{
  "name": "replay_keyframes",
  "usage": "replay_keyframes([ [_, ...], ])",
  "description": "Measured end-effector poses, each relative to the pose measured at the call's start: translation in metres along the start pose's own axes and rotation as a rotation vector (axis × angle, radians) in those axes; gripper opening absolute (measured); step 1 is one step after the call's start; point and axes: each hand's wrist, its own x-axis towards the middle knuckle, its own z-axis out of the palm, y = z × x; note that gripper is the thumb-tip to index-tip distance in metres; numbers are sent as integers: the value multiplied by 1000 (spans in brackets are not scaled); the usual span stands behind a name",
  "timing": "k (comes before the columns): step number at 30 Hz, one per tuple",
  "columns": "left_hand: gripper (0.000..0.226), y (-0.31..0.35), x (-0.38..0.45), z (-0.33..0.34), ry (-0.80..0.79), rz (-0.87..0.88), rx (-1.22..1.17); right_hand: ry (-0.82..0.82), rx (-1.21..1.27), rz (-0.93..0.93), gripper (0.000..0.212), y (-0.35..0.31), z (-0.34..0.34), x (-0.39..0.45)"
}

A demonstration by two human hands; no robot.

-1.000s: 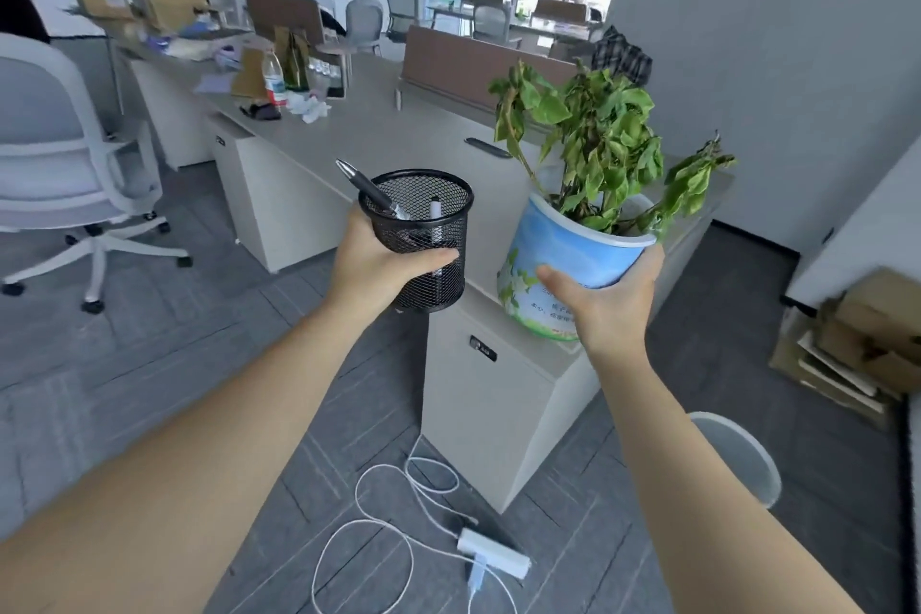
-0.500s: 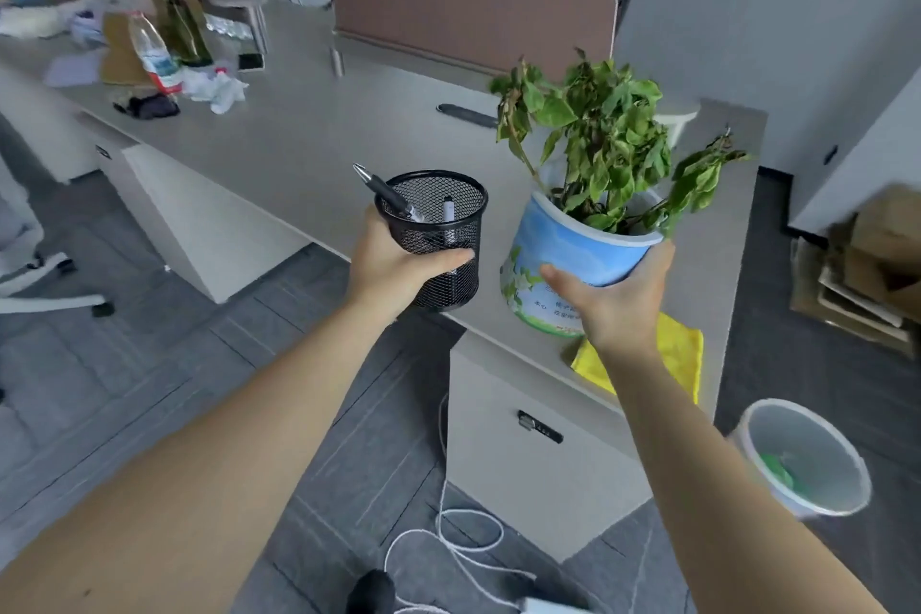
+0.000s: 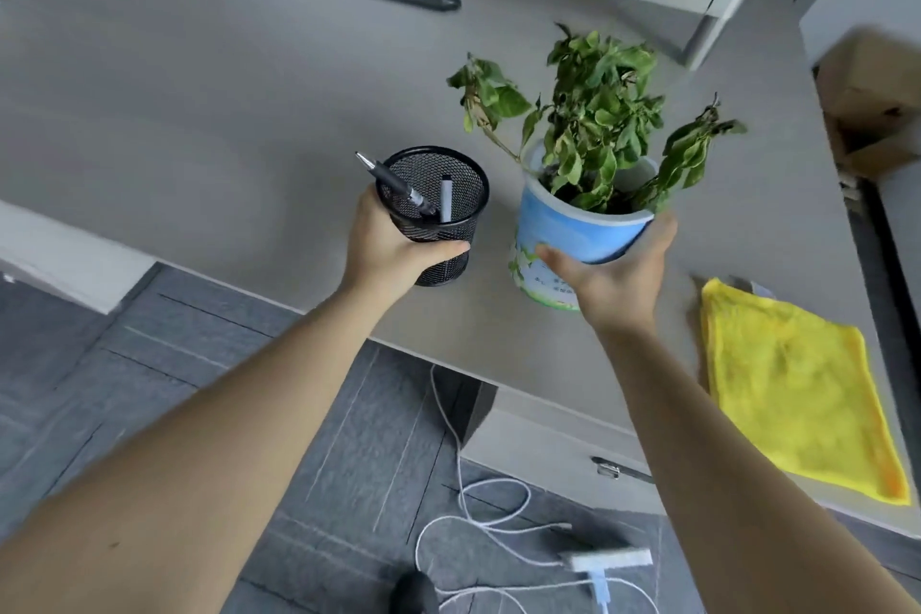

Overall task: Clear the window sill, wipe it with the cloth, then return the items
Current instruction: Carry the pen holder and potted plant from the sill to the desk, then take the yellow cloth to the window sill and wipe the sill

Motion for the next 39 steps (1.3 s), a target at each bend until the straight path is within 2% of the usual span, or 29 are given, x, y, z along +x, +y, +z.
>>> replay_keyframes([
  [6,84,-31,25,9,-7,-80,-81,44,38,21,103,15,17,15],
  [11,82,-34,29,16,-16,-71,-101,0,29,66,110,16,18,16],
  [15,63,-32,13,17,13,-144,-129,-46,-9,47,116,10,15,10],
  [17,63,-23,-4,19,41,-178,-130,-61,-76,33,116,10,8,3],
  [20,75,-7,-34,27,181,-209,30,-110,-155,103,94,11,-18,-9],
  [23,54,12,-68,46,276,-192,123,-98,-198,94,60,9,-61,-17],
  [25,43,28,-88,67,243,-207,144,-88,-236,84,44,11,-93,-19],
  [28,35,50,-111,108,139,-253,115,-59,-326,100,34,19,-145,-20],
  [33,34,72,-126,179,-61,-360,106,-27,-519,325,45,42,-214,-12],
  [35,34,77,-127,200,-103,-399,96,-24,-509,444,50,50,-228,-10],
  [37,14,82,-125,216,-99,-473,26,-36,-463,533,50,58,-236,-6],
  [39,16,85,-124,231,-127,-552,-81,-44,-391,615,43,65,-242,0],
])
